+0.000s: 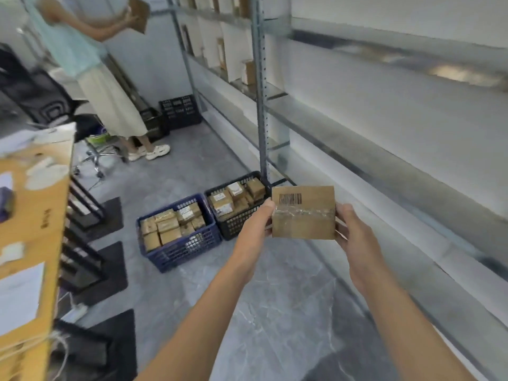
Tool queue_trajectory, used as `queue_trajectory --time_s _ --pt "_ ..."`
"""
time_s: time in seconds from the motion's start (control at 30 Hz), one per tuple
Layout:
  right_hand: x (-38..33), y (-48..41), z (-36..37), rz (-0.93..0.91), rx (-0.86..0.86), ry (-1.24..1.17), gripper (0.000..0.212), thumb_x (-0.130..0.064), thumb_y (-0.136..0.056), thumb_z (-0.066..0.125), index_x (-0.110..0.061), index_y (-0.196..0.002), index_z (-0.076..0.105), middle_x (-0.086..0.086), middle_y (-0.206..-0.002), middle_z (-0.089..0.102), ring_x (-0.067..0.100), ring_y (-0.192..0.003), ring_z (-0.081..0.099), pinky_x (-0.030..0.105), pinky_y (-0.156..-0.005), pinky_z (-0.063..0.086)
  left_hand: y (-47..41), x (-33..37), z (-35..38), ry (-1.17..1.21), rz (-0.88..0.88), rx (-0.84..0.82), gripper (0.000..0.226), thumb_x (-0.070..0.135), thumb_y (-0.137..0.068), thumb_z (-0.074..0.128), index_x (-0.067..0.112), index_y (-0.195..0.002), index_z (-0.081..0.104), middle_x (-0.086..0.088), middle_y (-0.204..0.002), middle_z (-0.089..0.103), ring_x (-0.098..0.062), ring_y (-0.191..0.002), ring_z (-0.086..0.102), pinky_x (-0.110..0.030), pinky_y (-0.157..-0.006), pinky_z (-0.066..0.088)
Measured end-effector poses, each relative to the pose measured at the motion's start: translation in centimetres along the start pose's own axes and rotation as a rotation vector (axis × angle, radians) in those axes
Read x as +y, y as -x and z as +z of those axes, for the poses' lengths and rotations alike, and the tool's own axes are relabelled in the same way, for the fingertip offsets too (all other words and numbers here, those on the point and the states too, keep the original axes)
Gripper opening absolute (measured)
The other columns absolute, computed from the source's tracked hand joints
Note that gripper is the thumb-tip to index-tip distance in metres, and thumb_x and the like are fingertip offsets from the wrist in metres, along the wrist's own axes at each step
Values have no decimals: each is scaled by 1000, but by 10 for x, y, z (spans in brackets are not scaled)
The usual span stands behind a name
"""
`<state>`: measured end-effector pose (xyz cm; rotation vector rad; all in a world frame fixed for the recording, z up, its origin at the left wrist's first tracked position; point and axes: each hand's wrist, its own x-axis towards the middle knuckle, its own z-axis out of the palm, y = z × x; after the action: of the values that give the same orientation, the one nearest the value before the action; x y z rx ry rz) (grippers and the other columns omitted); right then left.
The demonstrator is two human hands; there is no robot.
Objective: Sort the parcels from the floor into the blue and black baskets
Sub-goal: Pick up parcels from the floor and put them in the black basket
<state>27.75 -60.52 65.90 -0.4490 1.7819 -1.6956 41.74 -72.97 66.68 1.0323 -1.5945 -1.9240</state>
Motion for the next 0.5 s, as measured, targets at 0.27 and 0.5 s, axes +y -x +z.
queue_trajectory --time_s 0.27,0.5 --pt "5 -57 40 67 -253 93 54 -46 -112 34 -55 -83 80 -28 -91 77 -8 -87 70 31 -96 48 -15 -10 -26 79 -56 255 23 53 -106 47 49 -116 67 20 -123 70 -7 -123 61 -43 -120 39" --pt "19 -102 91 150 -354 117 44 -52 -110 38 -43 -102 81 -20 -108 78 4 -113 67 34 -105 47 -48 -17 -67 114 -92 347 31 52 -107 45 45 -132 62 14 -136 64 -8 -127 57 -42 -121 37"
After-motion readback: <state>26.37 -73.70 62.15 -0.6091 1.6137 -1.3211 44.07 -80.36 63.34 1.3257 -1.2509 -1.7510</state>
